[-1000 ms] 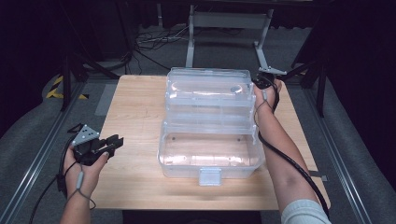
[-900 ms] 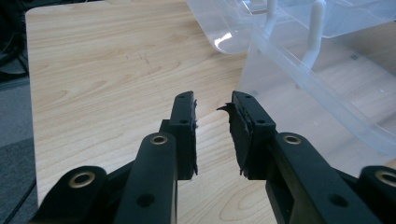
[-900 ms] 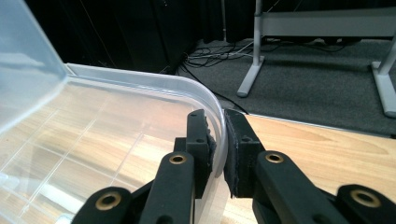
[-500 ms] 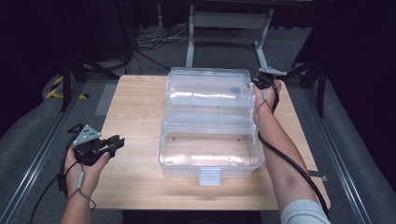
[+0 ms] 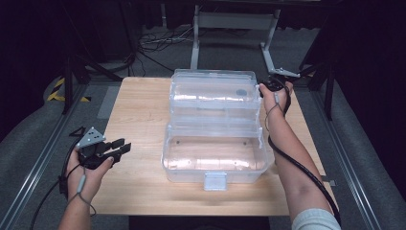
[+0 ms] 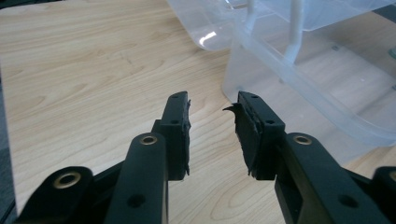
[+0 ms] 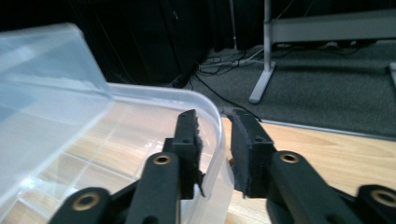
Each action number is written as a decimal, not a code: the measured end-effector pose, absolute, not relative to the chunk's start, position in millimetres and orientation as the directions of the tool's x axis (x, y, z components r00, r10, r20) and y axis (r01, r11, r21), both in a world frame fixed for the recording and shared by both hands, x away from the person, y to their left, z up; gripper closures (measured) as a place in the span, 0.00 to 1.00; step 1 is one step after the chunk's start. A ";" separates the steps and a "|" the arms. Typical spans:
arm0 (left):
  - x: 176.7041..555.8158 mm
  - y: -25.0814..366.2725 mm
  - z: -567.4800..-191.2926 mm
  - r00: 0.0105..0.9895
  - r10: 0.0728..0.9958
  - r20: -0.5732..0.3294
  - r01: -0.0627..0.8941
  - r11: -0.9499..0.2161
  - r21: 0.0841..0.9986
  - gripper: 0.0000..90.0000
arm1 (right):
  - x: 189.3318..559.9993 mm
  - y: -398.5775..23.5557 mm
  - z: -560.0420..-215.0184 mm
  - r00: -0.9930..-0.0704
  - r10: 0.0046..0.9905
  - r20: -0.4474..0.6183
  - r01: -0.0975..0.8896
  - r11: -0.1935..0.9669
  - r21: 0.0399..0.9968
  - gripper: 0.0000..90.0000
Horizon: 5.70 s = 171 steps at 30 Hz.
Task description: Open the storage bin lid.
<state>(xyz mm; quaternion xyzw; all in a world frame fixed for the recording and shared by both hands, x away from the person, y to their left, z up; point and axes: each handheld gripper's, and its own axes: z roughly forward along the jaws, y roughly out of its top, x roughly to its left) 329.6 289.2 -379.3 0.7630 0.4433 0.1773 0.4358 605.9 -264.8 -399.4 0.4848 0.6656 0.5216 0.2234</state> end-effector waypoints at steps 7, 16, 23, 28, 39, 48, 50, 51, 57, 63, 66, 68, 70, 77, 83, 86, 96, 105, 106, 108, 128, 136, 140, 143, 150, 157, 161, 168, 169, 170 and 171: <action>333.1 290.4 -378.0 0.612 0.781 -0.128 0.494 -0.251 0.832 0.69 | 582.4 -280.2 -381.7 -0.460 0.867 0.190 0.374 -0.005 0.927 0.75; 341.7 279.9 -373.9 0.659 0.743 -0.120 0.469 -0.281 0.837 0.67 | 538.0 -297.3 -361.1 -0.523 0.837 0.163 0.352 0.037 0.935 0.73; 350.0 274.5 -373.9 0.651 0.752 -0.104 0.482 -0.303 0.822 0.66 | 495.6 -313.2 -340.9 -0.575 0.805 0.148 0.328 0.060 0.943 0.72; 356.0 274.4 -369.1 0.645 0.759 -0.094 0.489 -0.315 0.813 0.66 | 478.6 -321.4 -334.3 -0.590 0.795 0.143 0.325 0.072 0.943 0.69; 364.0 273.9 -369.9 0.658 0.745 -0.110 0.501 -0.324 0.802 0.65 | 448.0 -346.7 -326.7 -0.632 0.763 0.132 0.349 0.129 0.928 0.62; 362.2 277.5 -371.4 0.647 0.754 -0.116 0.510 -0.314 0.801 0.64 | 430.6 -361.7 -322.5 -0.678 0.724 0.128 0.362 0.177 0.915 0.58; 361.3 278.7 -371.1 0.644 0.756 -0.116 0.513 -0.314 0.799 0.65 | 425.1 -363.6 -321.2 -0.692 0.714 0.102 0.357 0.216 0.909 0.58; 361.1 279.1 -371.0 0.644 0.756 -0.117 0.513 -0.314 0.799 0.65 | 420.5 -365.0 -320.0 -0.702 0.706 0.092 0.353 0.233 0.906 0.58; 360.0 279.8 -370.6 0.643 0.756 -0.119 0.515 -0.313 0.798 0.64 | 409.5 -368.3 -317.8 -0.731 0.679 0.063 0.345 0.287 0.894 0.58; 359.2 278.6 -371.4 0.649 0.751 -0.118 0.517 -0.323 0.793 0.64 | 402.6 -372.7 -314.2 -0.753 0.655 0.056 0.356 0.336 0.872 0.57; 359.1 278.0 -372.2 0.649 0.751 -0.117 0.520 -0.327 0.789 0.64 | 399.8 -372.9 -314.7 -0.750 0.660 0.048 0.384 0.376 0.843 0.56; 359.6 277.5 -373.7 0.649 0.752 -0.117 0.524 -0.330 0.785 0.64 | 398.1 -371.6 -315.5 -0.749 0.661 0.037 0.406 0.415 0.814 0.56; 359.4 277.0 -375.1 0.651 0.750 -0.117 0.526 -0.334 0.782 0.64 | 397.2 -369.7 -316.1 -0.762 0.647 0.024 0.405 0.448 0.797 0.57; 357.3 277.5 -376.9 0.645 0.755 -0.117 0.535 -0.337 0.775 0.64 | 400.1 -362.8 -318.4 -0.787 0.616 0.015 0.418 0.516 0.748 0.55; 356.3 275.9 -378.9 0.648 0.752 -0.124 0.540 -0.339 0.771 0.64 | 404.2 -358.7 -323.1 -0.785 0.619 0.002 0.454 0.573 0.682 0.54; 357.3 275.4 -379.4 0.650 0.750 -0.122 0.540 -0.344 0.768 0.64 | 405.6 -356.5 -324.4 -0.789 0.614 0.001 0.464 0.595 0.656 0.54; 358.2 273.7 -382.5 0.652 0.747 -0.128 0.549 -0.349 0.759 0.64 | 408.9 -345.6 -333.9 -0.807 0.591 -0.021 0.492 0.690 0.531 0.52; 358.5 273.3 -382.8 0.654 0.746 -0.126 0.549 -0.354 0.757 0.64 | 409.8 -334.7 -344.1 -0.799 0.600 -0.040 0.531 0.735 0.422 0.51; 358.4 273.2 -382.8 0.654 0.746 -0.128 0.551 -0.352 0.757 0.64 | 410.4 -333.6 -345.3 -0.801 0.597 -0.039 0.531 0.740 0.412 0.51; 358.4 273.4 -383.2 0.653 0.747 -0.128 0.552 -0.353 0.756 0.64 | 411.1 -332.1 -347.0 -0.803 0.595 -0.038 0.533 0.745 0.400 0.51; 358.7 273.5 -384.1 0.652 0.747 -0.134 0.560 -0.354 0.749 0.64 | 419.5 -321.3 -365.4 -0.828 0.560 -0.028 0.536 0.806 0.249 0.47; 358.8 274.4 -384.7 0.650 0.747 -0.140 0.563 -0.350 0.749 0.64 | 422.9 -316.4 -370.3 -0.838 0.545 -0.018 0.528 0.818 0.228 0.47; 358.7 274.6 -384.3 0.651 0.746 -0.139 0.561 -0.350 0.750 0.63 | 425.1 -314.4 -373.5 -0.842 0.539 -0.020 0.524 0.825 0.210 0.47; 359.0 274.3 -384.5 0.652 0.746 -0.137 0.560 -0.352 0.750 0.63 | 425.6 -312.1 -375.9 -0.841 0.541 -0.014 0.528 0.825 0.203 0.46; 358.9 274.4 -384.7 0.652 0.745 -0.140 0.563 -0.351 0.749 0.63 | 427.3 -307.5 -384.1 -0.848 0.531 -0.014 0.519 0.834 0.188 0.43; 359.0 275.2 -384.4 0.652 0.746 -0.134 0.559 -0.355 0.749 0.63 | 428.6 -303.6 -393.1 -0.849 0.529 -0.004 0.521 0.837 0.169 0.43; 358.9 275.2 -384.4 0.652 0.746 -0.135 0.560 -0.353 0.749 0.63 | 428.8 -301.5 -398.1 -0.850 0.526 -0.001 0.519 0.839 0.161 0.43; 359.0 275.6 -384.9 0.649 0.748 -0.136 0.563 -0.352 0.748 0.62 | 430.1 -299.1 -406.0 -0.855 0.518 0.003 0.514 0.846 0.140 0.44; 359.1 275.5 -385.0 0.648 0.748 -0.139 0.565 -0.351 0.747 0.62 | 430.6 -299.0 -406.9 -0.858 0.513 0.005 0.509 0.849 0.139 0.45; 359.1 275.5 -385.1 0.649 0.748 -0.140 0.566 -0.352 0.746 0.62 | 430.5 -298.5 -407.4 -0.857 0.515 0.003 0.511 0.849 0.134 0.46; 359.5 275.7 -385.3 0.650 0.748 -0.134 0.562 -0.354 0.748 0.62 | 430.5 -298.3 -407.7 -0.859 0.512 0.000 0.508 0.852 0.129 0.46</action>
